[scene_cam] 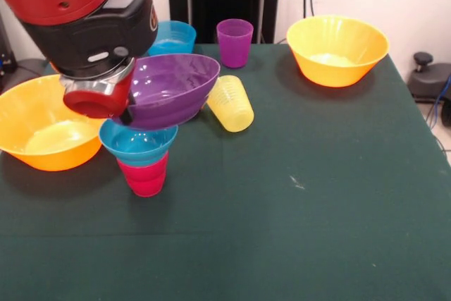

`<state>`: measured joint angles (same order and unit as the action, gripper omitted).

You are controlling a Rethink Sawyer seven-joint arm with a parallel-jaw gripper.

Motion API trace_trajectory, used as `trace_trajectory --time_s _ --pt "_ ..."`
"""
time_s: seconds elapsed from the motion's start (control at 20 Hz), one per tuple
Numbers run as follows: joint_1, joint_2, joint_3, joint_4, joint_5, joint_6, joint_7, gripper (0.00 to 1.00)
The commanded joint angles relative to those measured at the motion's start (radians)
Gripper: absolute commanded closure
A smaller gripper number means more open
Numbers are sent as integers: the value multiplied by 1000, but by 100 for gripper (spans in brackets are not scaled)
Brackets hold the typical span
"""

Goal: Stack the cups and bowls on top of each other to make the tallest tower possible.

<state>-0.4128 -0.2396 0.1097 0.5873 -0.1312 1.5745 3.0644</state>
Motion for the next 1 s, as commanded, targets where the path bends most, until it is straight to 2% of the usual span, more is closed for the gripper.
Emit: trace_trajectory --time_s 0.05,0.2,0.35,0.8,1.0 --pt "29 63 108 -188 -81 175 -357 100" --pt "34 52 86 -166 -71 162 -337 100" --pt "39 55 66 -182 -81 151 -348 100" --pt "16 124 78 -355 -114 250 -427 100" --pt "14 137 72 -378 -119 246 -441 100"
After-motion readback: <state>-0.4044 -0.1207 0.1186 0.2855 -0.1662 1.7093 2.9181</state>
